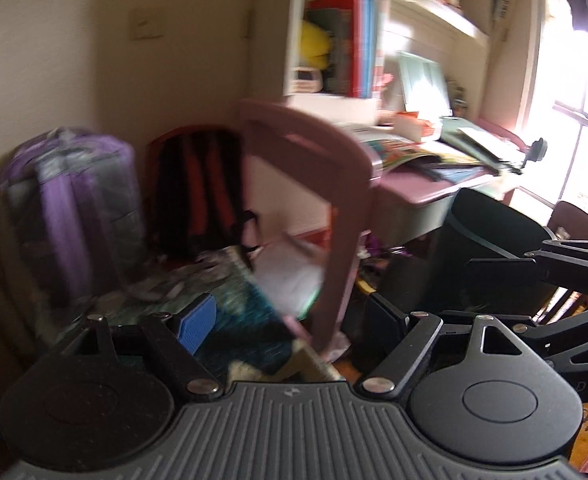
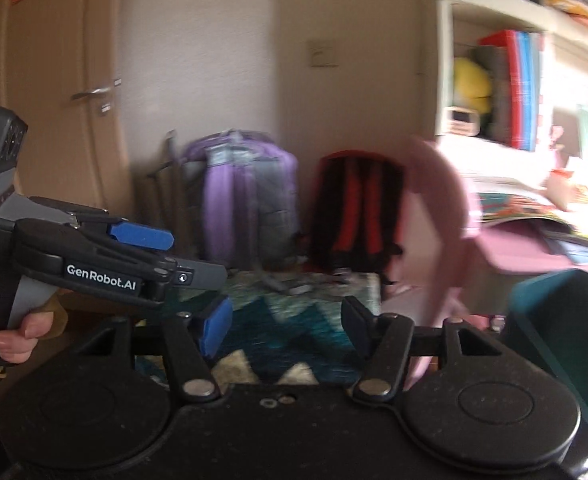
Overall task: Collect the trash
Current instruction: 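Move both tools back down toward the remaining trash under the stool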
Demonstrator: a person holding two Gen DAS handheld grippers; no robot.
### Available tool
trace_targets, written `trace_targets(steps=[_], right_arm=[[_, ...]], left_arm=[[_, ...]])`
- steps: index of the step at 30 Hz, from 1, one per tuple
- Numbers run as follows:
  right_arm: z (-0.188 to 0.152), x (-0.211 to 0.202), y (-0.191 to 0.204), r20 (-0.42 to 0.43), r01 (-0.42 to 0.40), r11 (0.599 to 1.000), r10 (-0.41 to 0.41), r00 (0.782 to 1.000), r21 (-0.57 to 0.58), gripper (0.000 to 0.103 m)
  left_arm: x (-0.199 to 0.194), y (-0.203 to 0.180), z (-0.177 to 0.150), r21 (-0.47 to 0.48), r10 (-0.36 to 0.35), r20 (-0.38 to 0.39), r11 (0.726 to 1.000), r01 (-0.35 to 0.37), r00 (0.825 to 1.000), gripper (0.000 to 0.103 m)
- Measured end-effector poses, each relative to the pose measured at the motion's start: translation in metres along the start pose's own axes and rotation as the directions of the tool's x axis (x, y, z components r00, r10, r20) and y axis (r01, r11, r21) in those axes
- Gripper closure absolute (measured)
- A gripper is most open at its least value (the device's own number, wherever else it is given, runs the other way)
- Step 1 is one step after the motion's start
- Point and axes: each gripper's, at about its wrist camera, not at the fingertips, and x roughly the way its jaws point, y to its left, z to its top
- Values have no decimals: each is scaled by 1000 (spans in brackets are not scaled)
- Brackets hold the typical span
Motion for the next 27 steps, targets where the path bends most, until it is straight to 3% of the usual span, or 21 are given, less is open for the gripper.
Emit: trace_targets(steps=[8,13,15,16,22,27], right_arm=[[-8,71,69,-94,-145,989,141,986,-40,42],[-30,131,111,-190,-247,968,234,954,-52,42],[-43,159,128,-233,-279,959,261,937,-47,42],[-49,173,135,-252,-290,956,270,929,-47,42],[-98,260,177,-362,-339,939,295,884,-63,42],[-148,336,201,-463,-354,932,279,841,-80,42]], left_arm=[[-12,105,-56,-140,99,-47,985,-105,994,20],[-4,177,-101,-235,161,-86,956,-178,983,17],[1,208,-123,-272,189,-99,939,-210,977,7],[3,223,-134,-289,211,-103,929,-232,972,0],[34,306,-203,-331,305,-204,873,-359,930,0],[71,377,-274,-381,326,-334,812,-443,885,0]])
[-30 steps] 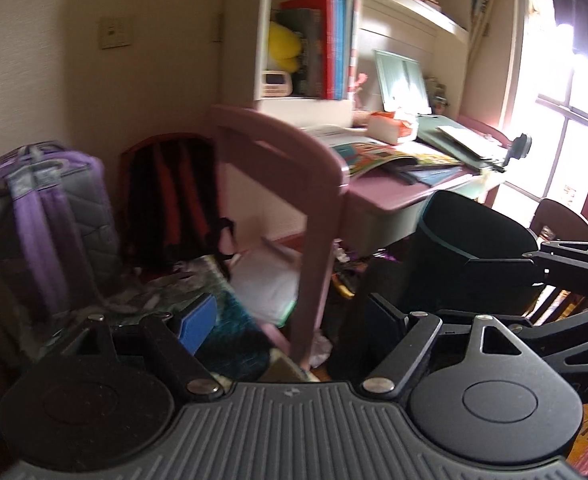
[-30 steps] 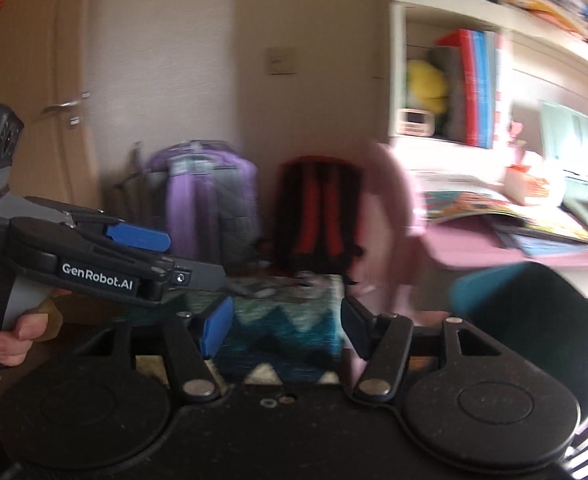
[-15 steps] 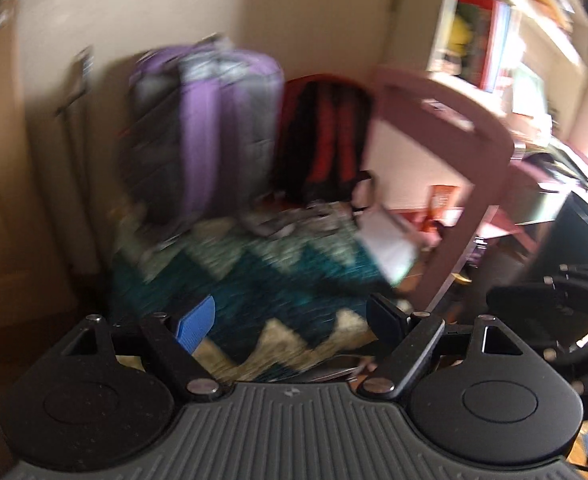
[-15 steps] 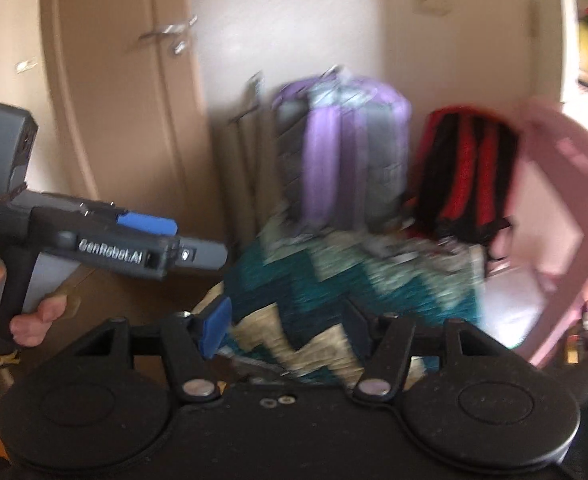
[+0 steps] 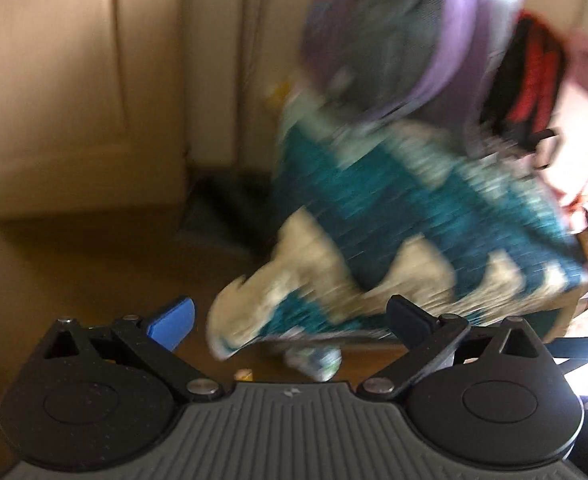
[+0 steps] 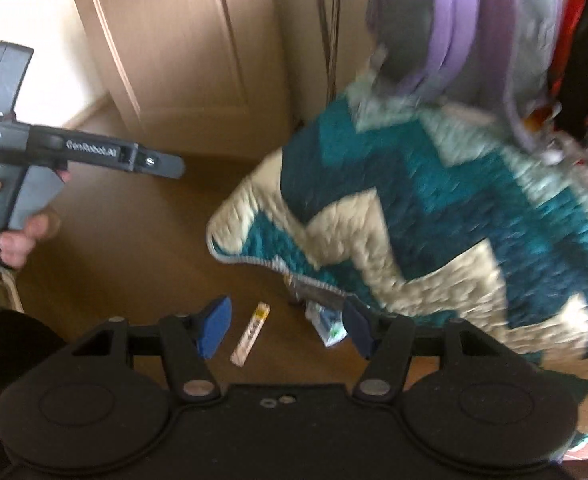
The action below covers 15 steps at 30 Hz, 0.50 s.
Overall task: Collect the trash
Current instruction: 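Move both tools back down toward the remaining trash under the stool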
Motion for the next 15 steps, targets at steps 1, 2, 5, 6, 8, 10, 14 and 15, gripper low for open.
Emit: trace_targets(steps=[1,2,5,6,8,10,14,15], right_arm=[[-3,19,-1,-24,0,1000,0,1000,0,42],[-4,38,-3,-48,-5,1000,5,999,6,42],[-11,92,-8,-108,-12,1000,14,994,23,42],[-14,110,-8,-127,-14,1000,17,992,23,42],[-22,142,-8,-157,-12,1000,12,988,4,42],[-30,174,-6,-185,-5,1000,0,983,-26,42],[-45,238,-10,-253,8,996,-32,967,-94,42],[-49,253,-12,-268,14,994,-42,963,-107,42]], left_arm=[[15,13,-7,-12,15,-24,1000,-15,1000,0],[33,23,-14,-18,39,-52,999,-40,998,0],[84,41,-39,9,103,-149,995,-102,983,0],[100,45,-48,25,112,-177,994,-110,978,0],[131,51,-68,54,119,-232,993,-109,965,0],[161,54,-87,62,119,-283,992,-106,952,0],[214,59,-116,20,82,-359,997,-81,930,0],[225,59,-123,13,77,-370,997,-77,926,0]])
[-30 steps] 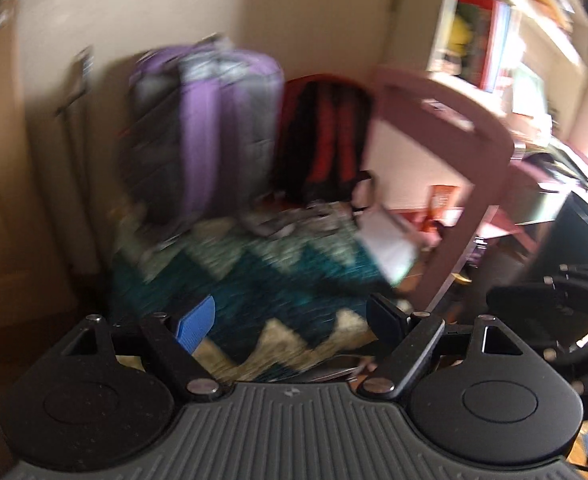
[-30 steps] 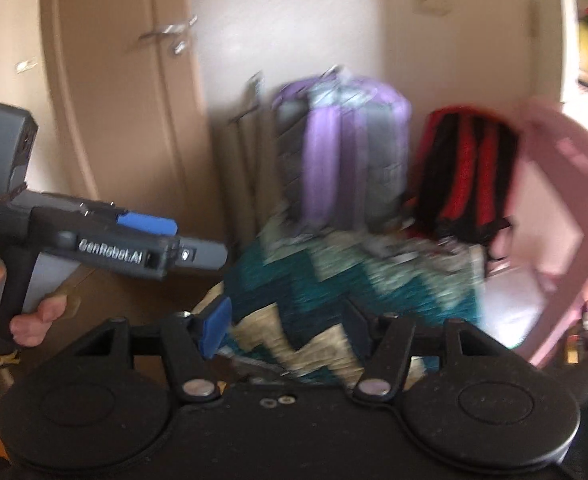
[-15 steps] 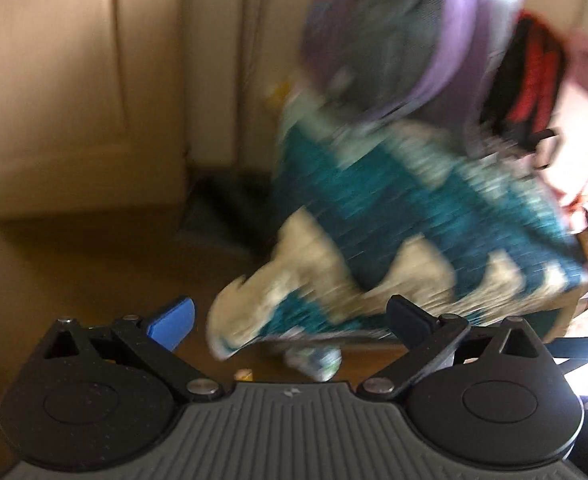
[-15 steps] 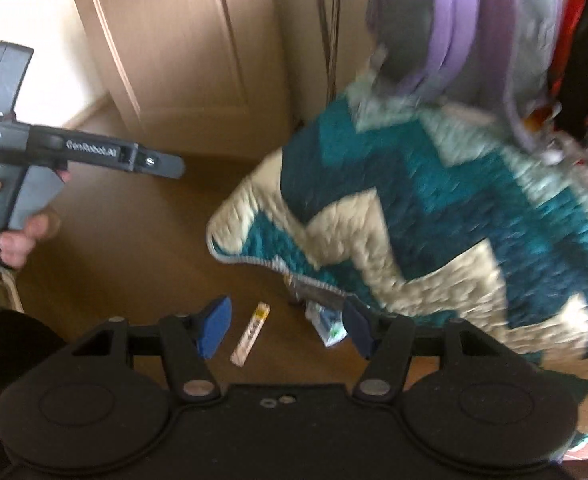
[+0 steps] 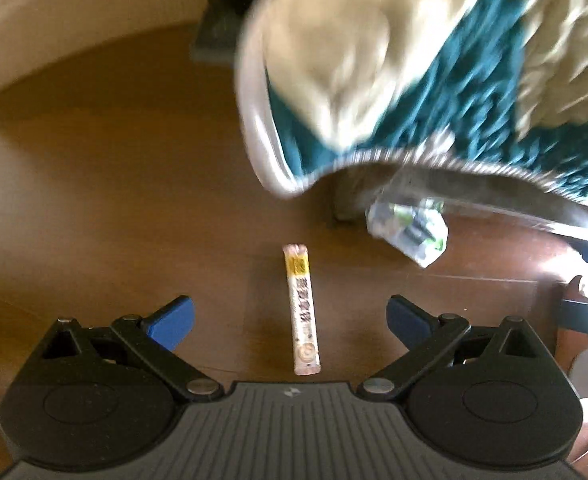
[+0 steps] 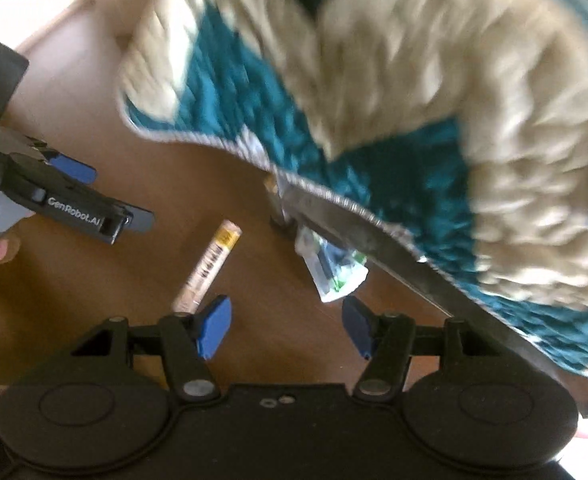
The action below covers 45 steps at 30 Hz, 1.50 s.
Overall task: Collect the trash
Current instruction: 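Move both tools back down toward the remaining trash under the stool, then grasp the oat drink stick with the left tool while the right tool grasps the clear plastic bag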
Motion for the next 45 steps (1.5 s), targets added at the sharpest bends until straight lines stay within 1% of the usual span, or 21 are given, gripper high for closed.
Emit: trace_targets(steps=[3,7,9,11,16,18,21,23,25,26,27,29,32,33,34,36,37,38,39,41,45], right_arm=[[-1,40,0,-31,35,999,-36,999,-42,42],[0,84,5,-35,85,990,-90,995,-111,42],[1,104,5,-37,103,988,-108,993,-117,43],[3,121,1,-46,102,991,-106,993,-89,45],[4,158,-5,-60,155,987,-152,987,49,46],[5,169,-5,-53,190,980,-187,981,55,46],[9,182,-8,-56,206,976,-202,978,66,46],[10,189,-12,-66,206,974,-201,977,94,47],[12,196,-14,-65,226,969,-220,973,103,50],[12,199,-15,-72,220,969,-212,975,112,58],[12,202,-14,-77,220,970,-213,974,104,71],[11,208,-10,-92,258,964,-252,963,58,75],[8,214,-8,-87,288,957,-284,955,35,81],[8,216,-8,-94,292,956,-288,953,37,83],[7,217,-8,-99,295,955,-291,952,37,85],[8,221,-8,-110,297,954,-291,950,37,94],[8,222,-9,-118,295,955,-288,950,39,94],[8,223,-9,-124,292,956,-286,950,38,95],[8,223,-9,-128,292,956,-286,950,33,99],[8,222,-9,-132,289,957,-284,950,26,102],[7,216,-8,-138,274,962,-270,953,11,103]], left_arm=[[36,-7,-8,1,-4,-25,1000,4,1000,0],[80,-11,-14,-11,-2,-51,1000,2,999,0],[94,-9,-18,-31,0,-54,1000,-2,999,0],[108,-7,-19,-67,-2,-63,998,-2,998,0],[134,-3,-27,-120,1,-84,993,-11,996,1],[142,-3,-30,-119,5,-94,993,-16,996,1],[152,-4,-33,-114,9,-89,993,-19,996,4],[156,-5,-33,-114,17,-91,993,-27,996,14],[160,-6,-31,-115,11,-90,993,-21,996,18],[162,-7,-31,-111,16,-88,993,-26,996,20],[164,-8,-30,-108,16,-88,994,-26,996,22],[168,-10,-30,-97,12,-95,995,-21,995,32],[173,-11,-31,-97,2,-110,995,-12,994,36],[174,-12,-31,-93,-1,-112,996,-10,994,39],[176,-13,-32,-85,2,-115,996,-12,993,45],[181,-17,-31,-67,16,-104,997,-23,994,47],[181,-18,-31,-64,23,-100,998,-30,995,51],[181,-18,-31,-61,36,-98,997,-42,995,60],[182,-20,-31,-53,51,-96,997,-57,994,65],[182,-20,-29,-37,66,-94,997,-70,993,82],[181,-19,-27,-42,53,-109,997,-58,993,84]])
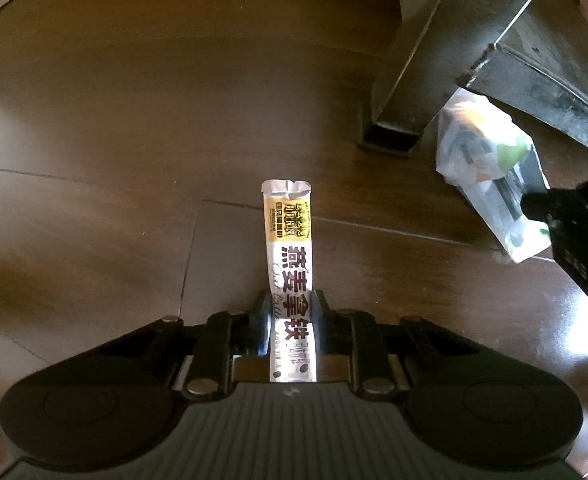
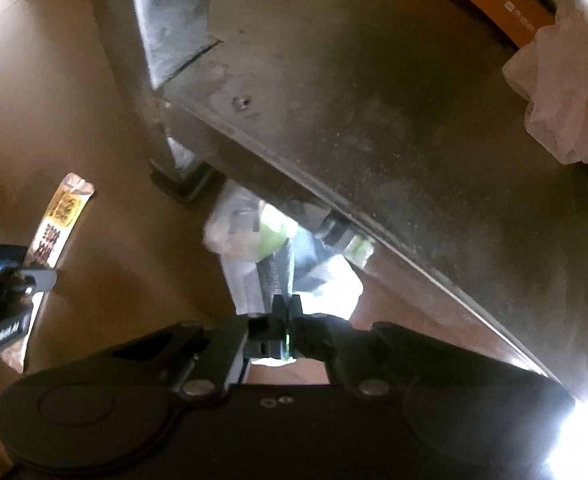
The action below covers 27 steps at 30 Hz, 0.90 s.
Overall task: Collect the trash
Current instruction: 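Grasp the oat drink stick with the left tool while the right tool grasps the clear plastic bag, then lift the drink stick with the left tool while the right tool lifts the clear bag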
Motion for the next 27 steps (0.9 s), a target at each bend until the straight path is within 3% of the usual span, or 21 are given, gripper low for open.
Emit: trace_targets(steps=[11,19,24,27], right_arm=[[-40,-75,-16,-10,-70,996,69,998,-47,103],[-59,-189,-52,67,-112,993,114,991,-37,103],[-75,-265,-74,155,-114,993,108,982,31,103],[-80,-311,-81,217,-114,991,95,972,77,103]], left_arm=[[-46,45,-13,-132,5,24,991,-2,1000,84],[-126,93,-22,-290,66,131,957,-25,989,84],[-194,105,-9,-323,92,253,946,-5,963,84],[-234,107,-2,-331,104,340,944,15,935,84]])
